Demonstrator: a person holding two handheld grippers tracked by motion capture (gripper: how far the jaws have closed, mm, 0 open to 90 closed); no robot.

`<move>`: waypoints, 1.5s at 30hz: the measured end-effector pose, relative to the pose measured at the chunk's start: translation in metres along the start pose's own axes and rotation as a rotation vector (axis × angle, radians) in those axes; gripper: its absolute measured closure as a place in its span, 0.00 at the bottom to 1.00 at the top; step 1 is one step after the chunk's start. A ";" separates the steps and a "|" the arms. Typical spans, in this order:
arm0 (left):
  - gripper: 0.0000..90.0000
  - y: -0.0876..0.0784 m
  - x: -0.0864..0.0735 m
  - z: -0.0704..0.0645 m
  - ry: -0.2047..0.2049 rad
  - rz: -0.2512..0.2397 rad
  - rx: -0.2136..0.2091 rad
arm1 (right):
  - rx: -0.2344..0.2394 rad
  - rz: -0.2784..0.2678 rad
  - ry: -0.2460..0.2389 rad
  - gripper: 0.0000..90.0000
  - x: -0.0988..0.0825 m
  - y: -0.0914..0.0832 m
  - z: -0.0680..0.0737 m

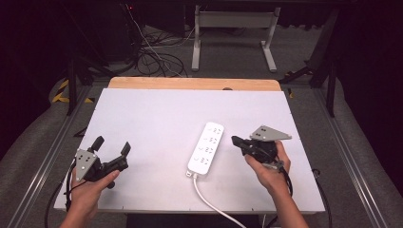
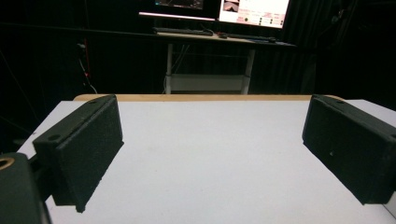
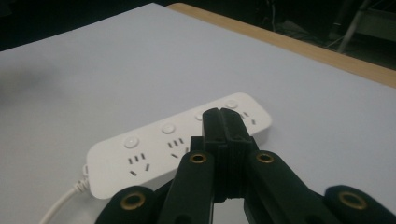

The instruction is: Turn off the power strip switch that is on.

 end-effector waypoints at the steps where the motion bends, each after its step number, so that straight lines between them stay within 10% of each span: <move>1: 0.06 0.000 0.000 0.000 0.000 0.001 0.000 | 0.012 0.014 -0.008 1.00 0.002 0.006 0.005; 19: 0.07 -0.001 -0.003 0.001 0.008 0.018 0.004 | 0.132 0.251 -0.085 1.00 -0.001 0.091 0.051; 45: 0.06 -0.001 -0.005 -0.001 0.034 0.044 -0.013 | 0.127 0.315 -0.073 1.00 -0.017 0.116 0.051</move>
Point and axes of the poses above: each handheld gripper's, and its own axes: y roughly forward along the jaws, x roughly out of its top, z roughly to its left, the point moved 5 cm from there along y, roughly forward along the jaws, and after that the axes turned 9 degrees about x, right-handed, at the moved point
